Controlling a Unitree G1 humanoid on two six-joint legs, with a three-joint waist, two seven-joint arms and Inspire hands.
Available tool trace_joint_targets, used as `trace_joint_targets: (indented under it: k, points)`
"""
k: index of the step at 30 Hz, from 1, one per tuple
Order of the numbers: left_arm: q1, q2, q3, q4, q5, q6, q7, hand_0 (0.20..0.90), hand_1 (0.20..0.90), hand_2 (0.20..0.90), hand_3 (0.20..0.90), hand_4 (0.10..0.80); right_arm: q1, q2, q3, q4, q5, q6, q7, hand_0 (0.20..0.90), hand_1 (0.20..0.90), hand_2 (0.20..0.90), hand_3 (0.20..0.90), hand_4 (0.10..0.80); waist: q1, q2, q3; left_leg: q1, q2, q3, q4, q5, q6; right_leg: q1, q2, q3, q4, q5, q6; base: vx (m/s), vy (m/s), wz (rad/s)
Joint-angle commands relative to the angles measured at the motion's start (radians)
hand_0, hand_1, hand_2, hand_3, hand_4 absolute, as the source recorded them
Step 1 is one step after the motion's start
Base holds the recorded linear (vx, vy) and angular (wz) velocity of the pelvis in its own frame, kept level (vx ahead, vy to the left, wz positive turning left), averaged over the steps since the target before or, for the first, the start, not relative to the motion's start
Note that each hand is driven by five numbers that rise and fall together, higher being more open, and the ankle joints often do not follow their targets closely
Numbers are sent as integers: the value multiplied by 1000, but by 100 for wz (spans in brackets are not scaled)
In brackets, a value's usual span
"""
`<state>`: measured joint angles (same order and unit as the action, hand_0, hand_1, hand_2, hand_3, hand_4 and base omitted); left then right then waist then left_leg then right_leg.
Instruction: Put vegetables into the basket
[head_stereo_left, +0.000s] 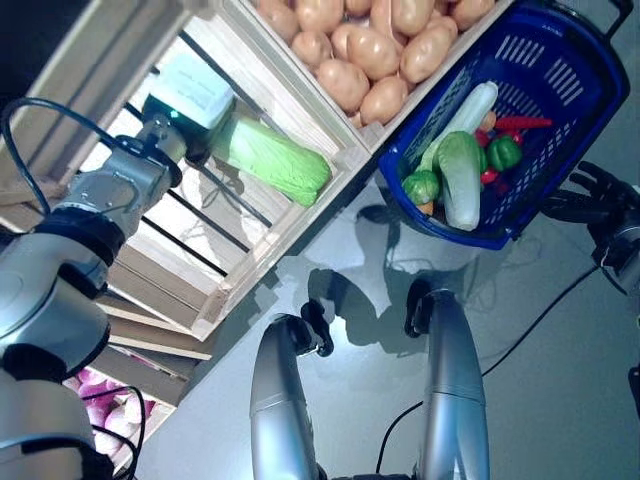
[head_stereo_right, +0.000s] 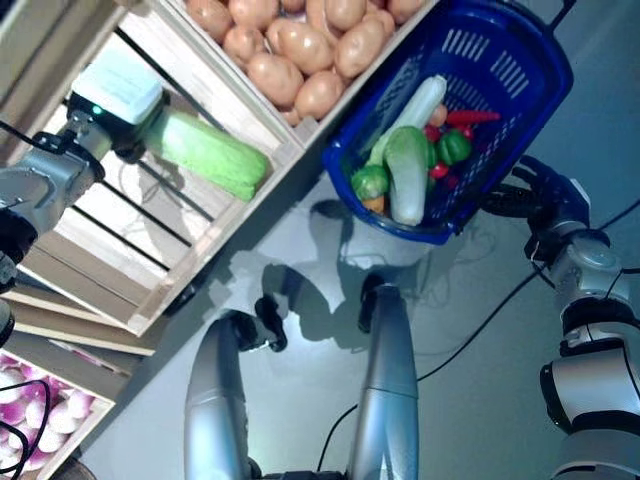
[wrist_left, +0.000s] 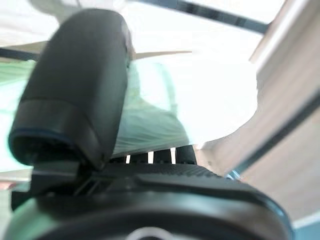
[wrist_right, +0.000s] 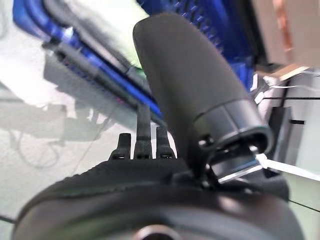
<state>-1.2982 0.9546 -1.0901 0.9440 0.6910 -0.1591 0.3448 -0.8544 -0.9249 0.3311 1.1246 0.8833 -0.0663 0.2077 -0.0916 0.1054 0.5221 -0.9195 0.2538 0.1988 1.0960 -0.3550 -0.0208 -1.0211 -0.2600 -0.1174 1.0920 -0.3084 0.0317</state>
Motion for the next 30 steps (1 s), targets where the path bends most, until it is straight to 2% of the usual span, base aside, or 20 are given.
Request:
trace_joint_targets:
  k: [1,6,10,16,18,19,20,23,25,29,30]
  points:
    - [-63,157,66,-7,-54,-2,56,300,300,300,300,400,3,-21,-65,-81,86,-74,52,900,900,900,900,800,-32,-38,-2,138,10,32,-144,-7,-24,187,-43,4,-147,50,43,62,-1,-1]
    - [17,208,128,-56,-67,-35,73,300,300,300,300,400,92,-6,-115,-176,97,-84,71,900,900,900,900,800,-32,-54,-3,262,9,36,-182,-4,-21,313,-43,-13,-187,43,34,52,-7,-4]
    - [114,238,199,-112,-88,-76,104,300,300,300,300,400,195,30,-149,-283,99,-89,66,900,900,900,900,800,-27,-72,-59,351,6,43,-242,9,-17,409,-39,-32,-246,44,26,99,-53,-5]
    - [339,221,396,-179,-195,-127,176,300,300,300,300,400,307,98,-184,-437,95,-92,51,900,900,900,900,800,-16,-97,-151,502,-18,49,-389,62,-14,573,-17,-59,-380,58,11,82,-50,1]
    - [439,182,494,-210,-246,-142,183,300,300,300,300,400,352,148,-197,-504,82,-100,38,900,900,900,900,800,-8,-108,-187,568,-32,53,-457,85,-16,646,-2,-72,-449,68,13,106,-46,7]
    - [461,174,516,-216,-258,-150,184,300,300,300,300,400,360,158,-200,-517,79,-104,42,900,900,900,900,800,-7,-110,-193,584,-35,56,-475,92,-17,663,1,-76,-466,70,14,144,-54,-5]
    - [537,137,579,-251,-248,-149,177,300,300,300,300,400,394,197,-207,-561,46,-105,30,900,900,900,900,800,-1,-117,-223,638,-44,65,-528,110,-22,724,18,-89,-529,81,17,153,-60,-9]
    - [624,74,649,-285,-287,-149,173,300,300,300,300,400,430,253,-206,-605,-19,-112,-35,900,900,900,900,800,7,-124,-268,718,-61,77,-605,136,-28,817,47,-111,-631,102,20,155,-57,-3]
    - [724,-8,710,-303,-295,-159,179,300,300,300,300,400,474,306,-213,-629,-81,-122,-88,900,900,900,900,800,18,-127,-322,809,-78,91,-704,163,-29,915,73,-126,-745,125,23,225,-39,5]
    - [838,-114,785,-347,-341,-184,181,300,300,300,300,400,544,384,-211,-687,-116,-157,-59,900,900,900,900,800,24,-130,-378,913,-100,101,-850,215,-33,1022,94,-133,-898,183,44,129,-15,-10]
    - [877,-154,804,-382,-346,-188,185,300,300,300,300,400,565,414,-203,-722,-142,-168,-69,900,900,900,900,800,27,-130,-393,951,-110,100,-923,245,-36,1056,102,-135,-955,211,53,99,-2,-2]
